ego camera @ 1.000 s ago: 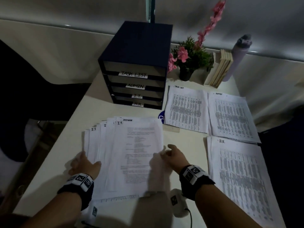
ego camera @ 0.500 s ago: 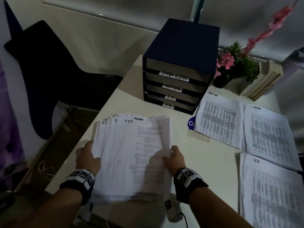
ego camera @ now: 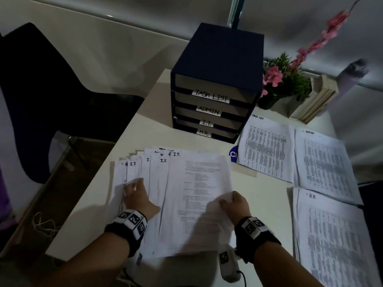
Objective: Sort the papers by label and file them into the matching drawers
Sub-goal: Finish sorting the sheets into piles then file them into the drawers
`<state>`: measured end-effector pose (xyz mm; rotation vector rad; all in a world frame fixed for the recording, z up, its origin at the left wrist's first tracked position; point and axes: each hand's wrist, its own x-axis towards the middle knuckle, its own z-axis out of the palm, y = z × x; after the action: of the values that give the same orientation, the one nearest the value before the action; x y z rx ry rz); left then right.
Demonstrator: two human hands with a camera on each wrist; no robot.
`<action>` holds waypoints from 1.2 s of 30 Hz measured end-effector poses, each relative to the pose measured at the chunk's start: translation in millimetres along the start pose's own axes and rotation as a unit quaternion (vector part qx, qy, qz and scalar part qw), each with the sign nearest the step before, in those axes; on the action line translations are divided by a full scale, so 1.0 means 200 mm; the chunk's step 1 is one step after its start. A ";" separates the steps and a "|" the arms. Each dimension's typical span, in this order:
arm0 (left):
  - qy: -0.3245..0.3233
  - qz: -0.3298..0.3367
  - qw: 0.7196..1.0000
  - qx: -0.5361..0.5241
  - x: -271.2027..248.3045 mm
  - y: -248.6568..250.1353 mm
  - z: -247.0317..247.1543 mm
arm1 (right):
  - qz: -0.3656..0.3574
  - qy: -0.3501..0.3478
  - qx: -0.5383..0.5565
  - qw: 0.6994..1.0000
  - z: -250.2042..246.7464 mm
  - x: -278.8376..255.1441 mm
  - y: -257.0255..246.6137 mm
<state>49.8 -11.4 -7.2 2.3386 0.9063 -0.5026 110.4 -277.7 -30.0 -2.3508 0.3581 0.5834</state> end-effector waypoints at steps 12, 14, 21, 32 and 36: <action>0.026 0.019 0.973 -0.230 0.00 -0.04 0.07 | 0.008 0.016 0.081 0.997 -0.04 -0.01 0.13; 0.020 0.025 0.970 -0.241 0.00 -0.05 0.06 | 0.012 0.014 0.110 0.994 -0.04 -0.01 0.14; -0.045 0.063 0.975 -0.207 0.02 -0.02 0.04 | 0.006 0.019 0.136 0.990 -0.06 -0.01 0.17; -0.073 0.141 0.953 -0.259 -0.05 -0.02 0.05 | 0.032 -0.064 0.316 0.946 -0.08 -0.06 0.16; -0.052 0.169 0.963 -0.204 -0.03 -0.02 0.08 | 0.033 -0.050 0.341 0.938 -0.09 -0.07 0.16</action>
<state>40.7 -23.0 -17.6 2.0082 0.4885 -0.2621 91.5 -311.5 -29.5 -1.6420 0.5012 0.5045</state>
